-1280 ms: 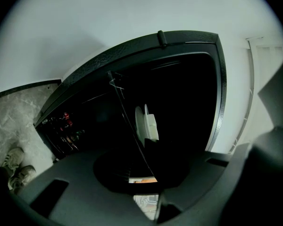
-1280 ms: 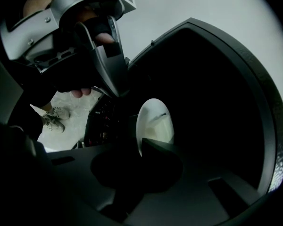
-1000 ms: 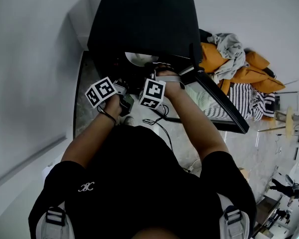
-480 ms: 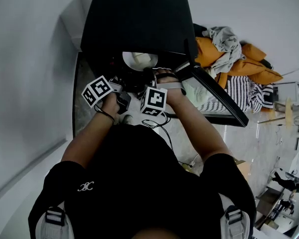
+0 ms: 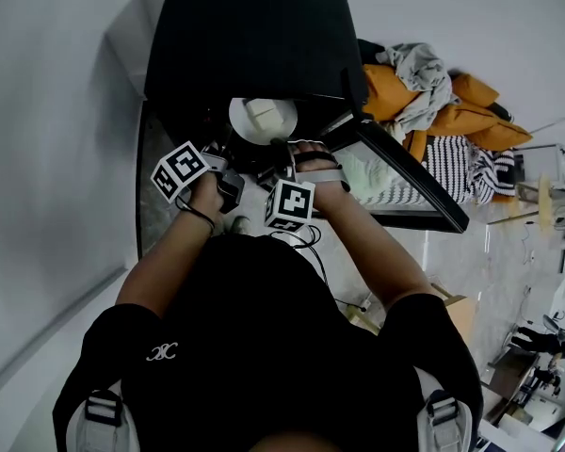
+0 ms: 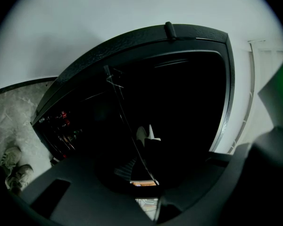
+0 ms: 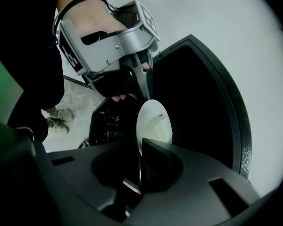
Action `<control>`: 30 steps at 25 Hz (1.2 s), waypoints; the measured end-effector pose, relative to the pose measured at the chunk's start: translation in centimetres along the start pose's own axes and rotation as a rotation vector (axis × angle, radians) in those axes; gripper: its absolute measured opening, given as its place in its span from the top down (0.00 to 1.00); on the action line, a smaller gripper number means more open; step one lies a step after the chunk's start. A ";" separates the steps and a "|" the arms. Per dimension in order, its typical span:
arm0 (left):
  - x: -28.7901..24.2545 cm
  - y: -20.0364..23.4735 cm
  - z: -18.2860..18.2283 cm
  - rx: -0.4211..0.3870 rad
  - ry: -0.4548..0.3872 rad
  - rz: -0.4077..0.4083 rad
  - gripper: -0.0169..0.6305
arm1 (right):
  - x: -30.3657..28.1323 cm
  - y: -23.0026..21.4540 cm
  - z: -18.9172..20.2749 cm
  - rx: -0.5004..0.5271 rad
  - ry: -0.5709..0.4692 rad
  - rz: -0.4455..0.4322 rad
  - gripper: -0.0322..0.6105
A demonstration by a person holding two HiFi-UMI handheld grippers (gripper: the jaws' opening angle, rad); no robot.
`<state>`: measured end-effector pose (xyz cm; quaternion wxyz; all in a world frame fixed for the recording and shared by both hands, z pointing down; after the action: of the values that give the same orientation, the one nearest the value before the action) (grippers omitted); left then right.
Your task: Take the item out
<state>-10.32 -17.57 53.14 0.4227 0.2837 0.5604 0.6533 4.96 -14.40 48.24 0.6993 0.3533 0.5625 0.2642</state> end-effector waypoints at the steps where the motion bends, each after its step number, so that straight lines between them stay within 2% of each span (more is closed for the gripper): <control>1: 0.0 0.0 0.0 0.000 0.000 0.000 0.89 | 0.3 0.0 -0.1 -0.013 -0.010 0.007 0.89; 4: -0.1 0.0 -0.1 0.001 -0.005 0.000 0.89 | 1.4 -0.4 -0.1 -0.078 -0.050 0.042 0.83; 5: 0.0 -0.1 -0.2 0.001 -0.006 0.000 0.89 | 2.0 -0.8 0.1 -0.145 -0.062 0.054 0.83; 6: 0.0 -0.1 -0.2 0.000 -0.006 -0.001 0.89 | 2.5 -1.4 0.2 -0.256 -0.076 0.060 0.83; 8: 0.1 -0.1 -0.1 -0.001 -0.006 -0.002 0.89 | 3.6 -2.4 0.8 -0.608 -0.108 0.017 0.83; 11: 0.0 0.2 0.2 -0.001 -0.008 -0.003 0.89 | 3.8 -2.9 2.4 -1.278 -0.165 -0.149 0.83; 13: -0.2 0.2 0.3 0.000 -0.011 -0.005 0.89 | 3.4 -2.6 3.6 -1.683 -0.206 -0.231 0.83; 16: -0.1 0.2 0.3 -0.001 -0.013 -0.008 0.89 | 2.5 -1.4 4.7 -2.171 -0.239 -0.332 0.83; 18: -0.1 0.2 0.3 -0.003 -0.014 -0.009 0.89 | 1.6 -0.2 5.1 -2.411 -0.243 -0.404 0.83; 20: -0.1 0.3 0.3 -0.006 -0.014 -0.010 0.89 | 0.8 0.9 5.6 -2.582 -0.254 -0.459 0.83; 23: -0.2 0.4 0.3 -0.009 -0.007 -0.011 0.89 | -0.1 1.9 6.1 -2.726 -0.286 -0.489 0.83; 25: -0.2 0.5 0.3 -0.012 -0.005 -0.011 0.89 | -0.5 2.0 6.2 -2.765 -0.286 -0.489 0.83; 30: -0.3 0.4 0.3 -0.012 0.008 -0.016 0.89 | -0.7 2.1 5.9 -2.779 -0.221 -0.484 0.83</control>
<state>-10.04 -17.68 53.57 0.4273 0.2739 0.5604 0.6545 10.62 -14.89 51.01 0.5395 -0.6982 -0.1631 0.4414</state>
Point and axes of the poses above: the fingertips, and each gripper's own axes: x backward along the fingers, y to its left, z out of its underside, the point moved 8 cm from there along x, backward along the fingers, and after that the axes turned 7 degrees about z, right-handed, at the moved point
